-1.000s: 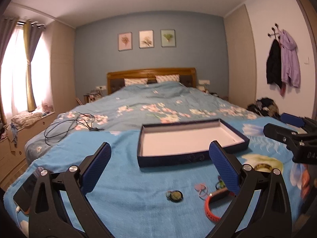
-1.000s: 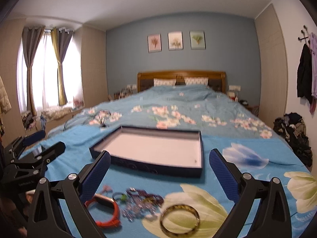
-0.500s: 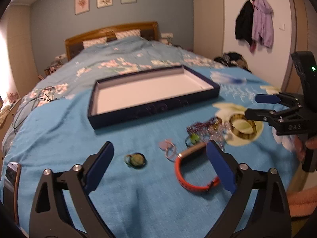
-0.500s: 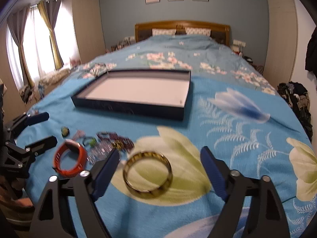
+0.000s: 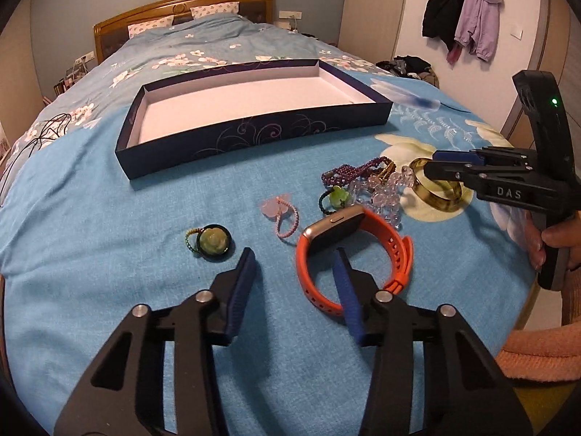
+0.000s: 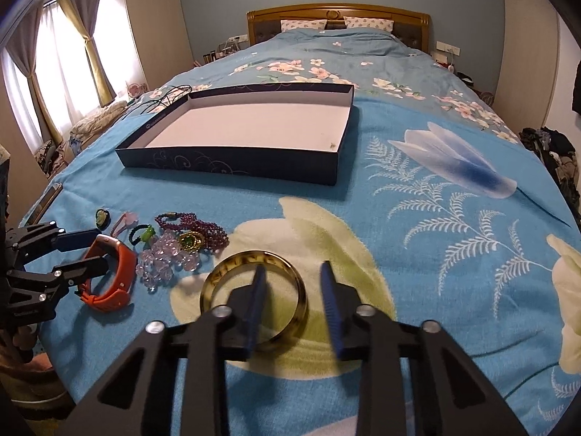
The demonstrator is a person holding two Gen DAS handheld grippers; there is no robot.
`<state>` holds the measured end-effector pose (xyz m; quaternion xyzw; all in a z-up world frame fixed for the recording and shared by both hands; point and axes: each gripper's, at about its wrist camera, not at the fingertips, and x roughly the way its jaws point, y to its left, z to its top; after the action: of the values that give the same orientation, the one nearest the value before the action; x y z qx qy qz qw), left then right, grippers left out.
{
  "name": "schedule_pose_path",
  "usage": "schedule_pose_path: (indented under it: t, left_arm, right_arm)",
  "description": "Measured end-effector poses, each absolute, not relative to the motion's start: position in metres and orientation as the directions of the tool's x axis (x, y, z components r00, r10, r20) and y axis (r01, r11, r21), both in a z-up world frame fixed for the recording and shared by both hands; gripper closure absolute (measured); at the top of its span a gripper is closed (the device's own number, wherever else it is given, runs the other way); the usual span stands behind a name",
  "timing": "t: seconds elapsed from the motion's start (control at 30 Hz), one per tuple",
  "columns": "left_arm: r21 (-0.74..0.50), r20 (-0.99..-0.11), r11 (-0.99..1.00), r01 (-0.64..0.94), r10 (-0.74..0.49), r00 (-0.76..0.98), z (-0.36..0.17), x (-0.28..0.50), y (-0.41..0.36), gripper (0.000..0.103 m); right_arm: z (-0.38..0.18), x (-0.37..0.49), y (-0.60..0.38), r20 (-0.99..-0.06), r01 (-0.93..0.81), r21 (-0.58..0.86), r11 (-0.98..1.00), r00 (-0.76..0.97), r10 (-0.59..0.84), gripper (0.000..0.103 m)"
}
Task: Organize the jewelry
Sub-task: 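Grasp the orange watch band with the left tool while the right tool grasps the gold bangle, then carry the band and bangle into the navy tray and open both tools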
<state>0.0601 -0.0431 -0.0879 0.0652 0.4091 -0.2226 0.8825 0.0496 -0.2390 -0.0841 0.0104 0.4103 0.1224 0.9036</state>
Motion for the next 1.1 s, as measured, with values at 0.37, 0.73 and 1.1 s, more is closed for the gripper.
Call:
schedule_pose_path:
  t: [0.37,0.73,1.1]
  left_arm:
    - [-0.144,-0.768,0.889,0.435,-0.377,0.517,-0.081,0.068,-0.035,0.094]
    - [-0.216,-0.689,0.881,0.421,-0.443,0.573,-0.044,0.085,-0.010,0.093]
    - [-0.229,-0.635,0.903,0.363,-0.421,0.648,-0.005,0.150,0.011,0.093]
  right_arm:
    - [-0.079,0.050,-0.245,-0.720,-0.232,0.142,0.962,0.643,0.262,0.097]
    - [-0.047,0.060,-0.251,-0.627,-0.239,0.217,0.946,0.709,0.323,0.097]
    - [-0.022,0.125,-0.241,-0.583,-0.277,0.233,0.932,0.728,0.361,0.097]
